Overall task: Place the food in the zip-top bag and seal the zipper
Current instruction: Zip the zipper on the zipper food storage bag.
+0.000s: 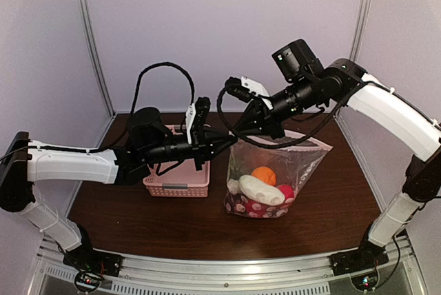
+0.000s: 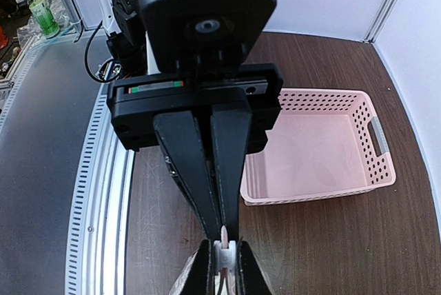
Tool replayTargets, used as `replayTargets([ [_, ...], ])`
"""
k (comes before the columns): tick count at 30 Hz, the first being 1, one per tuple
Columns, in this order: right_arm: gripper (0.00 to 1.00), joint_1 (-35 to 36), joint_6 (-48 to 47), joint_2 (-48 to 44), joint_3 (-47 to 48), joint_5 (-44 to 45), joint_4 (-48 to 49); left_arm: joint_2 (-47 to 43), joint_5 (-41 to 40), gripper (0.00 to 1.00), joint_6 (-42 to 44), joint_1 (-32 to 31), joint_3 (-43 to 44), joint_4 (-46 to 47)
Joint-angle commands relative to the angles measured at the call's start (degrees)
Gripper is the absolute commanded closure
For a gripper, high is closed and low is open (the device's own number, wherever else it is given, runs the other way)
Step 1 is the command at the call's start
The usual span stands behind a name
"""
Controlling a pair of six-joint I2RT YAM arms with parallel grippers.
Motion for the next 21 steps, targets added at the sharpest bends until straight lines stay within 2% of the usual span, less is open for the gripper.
replayTargets([
  [1,0.99,0.5,-1.0,0.0,1.6,3.0,-2.4,-1.8,-0.5,1.00,0.4,0.2,-0.9,1.4],
  [9,1.00,-0.2,-4.1,-2.4,0.9,8.7,-8.8,-3.5,-5.8,1.00,0.3,0.3,-3.1,1.4],
  [21,1.00,-6.1,-4.2,-12.5,-9.5,11.6,-9.5,-5.8,-9.1,1.00,0.9,0.3,-6.5,1.5],
])
